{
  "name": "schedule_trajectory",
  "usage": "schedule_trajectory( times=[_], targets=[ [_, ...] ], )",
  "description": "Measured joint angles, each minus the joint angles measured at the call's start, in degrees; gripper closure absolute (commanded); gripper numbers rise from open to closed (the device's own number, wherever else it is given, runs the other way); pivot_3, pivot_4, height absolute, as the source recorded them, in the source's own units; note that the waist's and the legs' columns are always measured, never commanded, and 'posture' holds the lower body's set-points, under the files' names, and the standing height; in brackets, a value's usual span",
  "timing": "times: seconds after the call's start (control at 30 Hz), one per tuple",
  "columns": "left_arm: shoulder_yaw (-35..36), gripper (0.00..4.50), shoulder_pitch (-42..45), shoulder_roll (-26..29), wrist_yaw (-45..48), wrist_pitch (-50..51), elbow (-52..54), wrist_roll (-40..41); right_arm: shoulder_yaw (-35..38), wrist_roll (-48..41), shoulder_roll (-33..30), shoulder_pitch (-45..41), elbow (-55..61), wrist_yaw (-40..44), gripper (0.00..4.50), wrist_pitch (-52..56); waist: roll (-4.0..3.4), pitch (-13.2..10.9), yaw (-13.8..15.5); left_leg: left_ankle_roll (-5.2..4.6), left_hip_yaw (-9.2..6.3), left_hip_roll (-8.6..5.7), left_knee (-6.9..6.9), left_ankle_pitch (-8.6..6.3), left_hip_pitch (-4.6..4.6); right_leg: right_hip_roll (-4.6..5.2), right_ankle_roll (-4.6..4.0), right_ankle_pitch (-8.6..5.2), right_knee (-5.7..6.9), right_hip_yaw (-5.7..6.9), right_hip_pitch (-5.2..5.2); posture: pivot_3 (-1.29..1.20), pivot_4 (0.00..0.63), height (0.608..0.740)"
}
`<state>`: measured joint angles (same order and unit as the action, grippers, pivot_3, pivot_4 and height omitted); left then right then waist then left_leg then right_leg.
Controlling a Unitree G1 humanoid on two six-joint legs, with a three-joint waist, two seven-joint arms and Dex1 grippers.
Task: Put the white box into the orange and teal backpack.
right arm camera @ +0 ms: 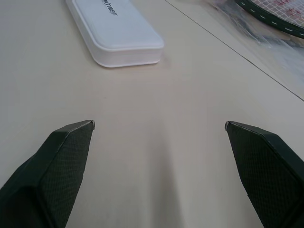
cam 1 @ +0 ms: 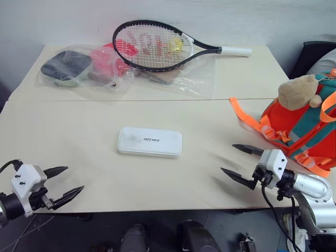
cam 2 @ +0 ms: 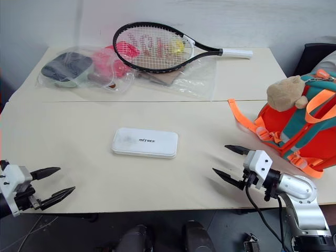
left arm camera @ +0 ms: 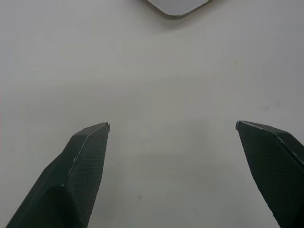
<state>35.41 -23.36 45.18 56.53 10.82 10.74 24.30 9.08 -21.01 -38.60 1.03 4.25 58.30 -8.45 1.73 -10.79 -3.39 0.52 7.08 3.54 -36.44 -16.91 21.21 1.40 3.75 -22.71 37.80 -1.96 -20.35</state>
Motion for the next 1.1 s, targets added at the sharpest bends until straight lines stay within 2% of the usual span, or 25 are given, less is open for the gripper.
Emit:
schedule_trajectory(
  times=[0.1,0.23,0.33,0.5,0.57,0.73,0.9,1.1],
  targets=[
    [0.0,0.61,0.38,0.0,0.39,0.0,-0.06,0.22,-0.7,-0.07,0.0,-0.34,-0.03,0.88,0.6,0.11,0.0,0.0,-0.03,0.0,0.0,0.0,-0.01,0.0,0.0,0.0,0.0,0.0,0.01,0.0,0.0,0.0,0.15,0.74],
    [-0.15,1.75,3.47,-0.16,-1.06,0.41,-0.26,0.29,-3.4,0.67,0.0,-2.11,-0.03,1.32,1.93,1.3,0.0,0.0,0.0,-0.02,-0.01,0.0,-0.08,0.01,0.0,0.0,0.0,0.0,0.08,0.0,0.0,0.0,0.15,0.74],
    [-2.97,2.45,11.1,-0.16,-5.53,1.78,-0.67,-0.56,-7.73,3.15,1.49,-5.69,0.37,0.24,2.72,3.72,0.01,0.01,0.04,-0.03,-0.03,0.0,-0.16,0.06,-0.02,0.0,-0.03,0.02,0.2,0.02,0.0,0.0,0.15,0.74],
    [-13.66,3.97,26.81,-2.78,-14.11,3.39,-6.95,-6.86,-15.71,9.73,6.46,-13.72,0.21,-3.94,4.46,6.2,0.0,0.01,0.18,0.25,-0.05,0.01,-0.59,0.13,0.15,0.0,-0.02,0.02,0.49,0.06,-0.13,0.0,0.15,0.74],
    [-17.38,4.46,30.95,-4.25,-16.12,5.18,-10.32,-8.83,-17.11,13.05,7.7,-16.5,-2.43,-6.53,4.5,6.63,0.03,0.02,0.09,0.2,0.01,0.01,-0.7,0.09,0.21,0.02,-0.02,0.02,0.5,0.03,-0.17,0.0,0.15,0.74],
    [-26.38,4.46,38.96,-7.5,-19.38,10.53,-14.54,-12.72,-20.7,20.12,12.81,-23.57,-11.64,-12.66,4.5,8.47,0.11,0.05,-0.08,0.28,0.05,0.03,-0.78,0.14,0.28,0.01,-0.01,0.02,0.75,0.02,-0.36,0.0,0.15,0.74],
    [-28.23,4.46,40.68,-8.7,-18.88,14.0,-12.76,-12.03,-22.33,21.38,15.14,-26.69,-13.03,-13.56,4.5,8.5,0.1,0.05,-0.13,0.42,0.04,0.07,-0.76,0.25,0.28,-0.02,-0.02,0.02,0.89,0.03,-0.43,0.0,0.15,0.74],
    [-29.04,4.46,39.46,-7.58,-17.54,17.99,-8.65,-11.6,-22.08,21.16,14.13,-26.28,-11.78,-12.25,4.5,10.51,0.1,0.05,0.07,0.4,0.02,0.05,-0.75,0.26,0.27,0.0,-0.01,0.02,0.85,0.04,-0.36,0.0,0.15,0.74]
  ],
)
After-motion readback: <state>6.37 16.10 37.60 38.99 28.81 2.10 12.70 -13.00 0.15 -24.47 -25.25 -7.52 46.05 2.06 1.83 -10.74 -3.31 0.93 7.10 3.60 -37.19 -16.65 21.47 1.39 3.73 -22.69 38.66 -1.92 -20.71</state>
